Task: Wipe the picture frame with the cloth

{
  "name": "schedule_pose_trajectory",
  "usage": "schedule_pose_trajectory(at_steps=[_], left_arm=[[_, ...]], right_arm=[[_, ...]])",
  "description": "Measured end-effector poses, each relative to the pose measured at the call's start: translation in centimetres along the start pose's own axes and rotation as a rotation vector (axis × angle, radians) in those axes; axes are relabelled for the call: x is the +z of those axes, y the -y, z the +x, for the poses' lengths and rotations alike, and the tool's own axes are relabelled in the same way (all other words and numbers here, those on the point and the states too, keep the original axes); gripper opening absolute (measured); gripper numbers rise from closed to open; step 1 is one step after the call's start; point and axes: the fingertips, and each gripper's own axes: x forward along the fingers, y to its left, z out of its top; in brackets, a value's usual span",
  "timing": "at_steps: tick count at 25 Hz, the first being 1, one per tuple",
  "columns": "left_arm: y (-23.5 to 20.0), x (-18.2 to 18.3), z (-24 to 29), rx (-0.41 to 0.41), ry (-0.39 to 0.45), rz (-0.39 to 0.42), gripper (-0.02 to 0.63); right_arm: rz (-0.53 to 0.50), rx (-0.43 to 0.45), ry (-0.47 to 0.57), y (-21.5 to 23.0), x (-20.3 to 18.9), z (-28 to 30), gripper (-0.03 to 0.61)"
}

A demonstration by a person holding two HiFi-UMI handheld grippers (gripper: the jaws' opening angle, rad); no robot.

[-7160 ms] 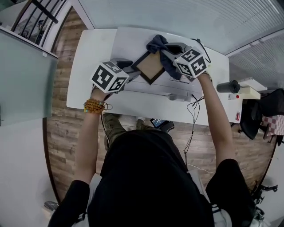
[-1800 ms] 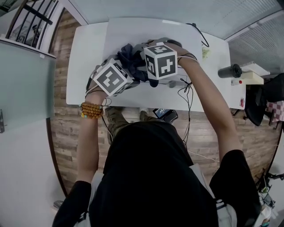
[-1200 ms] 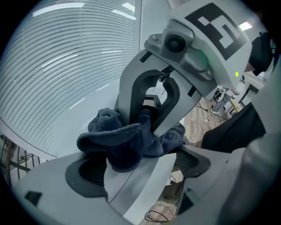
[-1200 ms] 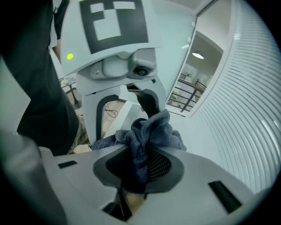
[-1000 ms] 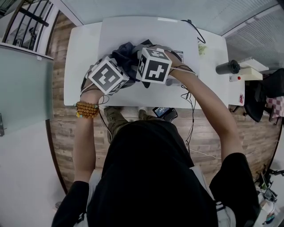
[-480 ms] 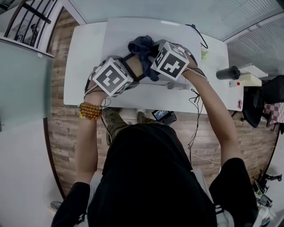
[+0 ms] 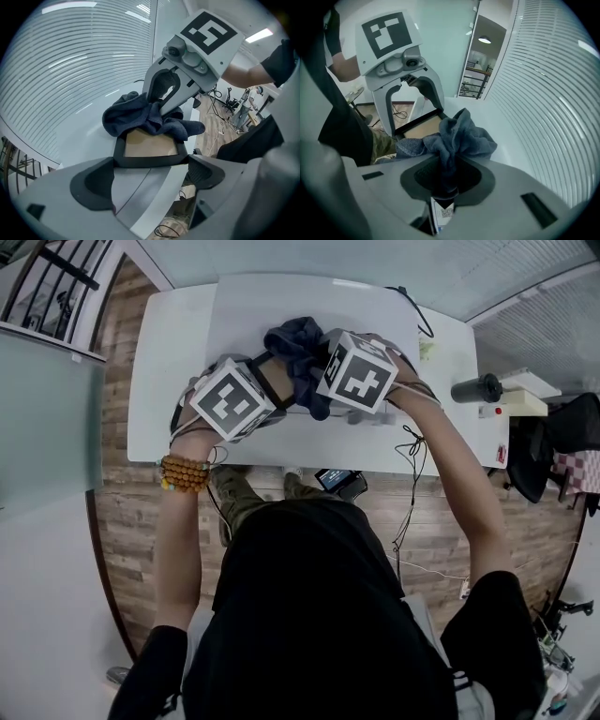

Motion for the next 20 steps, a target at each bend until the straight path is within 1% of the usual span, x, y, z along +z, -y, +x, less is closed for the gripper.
schedule_pose_trajectory(at_steps=[4, 10, 15, 20], left_arm=[[-0.1, -0.1, -0.1, -0.011, -0.021, 0.029, 0.483], [0.2, -0.1, -0.2, -0.023, 0.001, 0.038, 0.485], [0.3, -0.1, -0.2, -0.022, -0.010, 0.046, 0.485], [0.1, -0.3, -0.3, -0.018, -0.013, 0.042, 0.485]], right_arm=[[-0.056, 0.058, -0.003, -1.1, 0.2, -0.1, 0.057], [-0.124, 0.077, -0.006, -1.9, 0.5, -0.1, 0.055], [-0.163, 0.094, -0.011, -2.7, 1.4, 0.2, 0.055], [-0.166, 0.127, 0.050, -4.5, 3.9, 1.1, 0.055]])
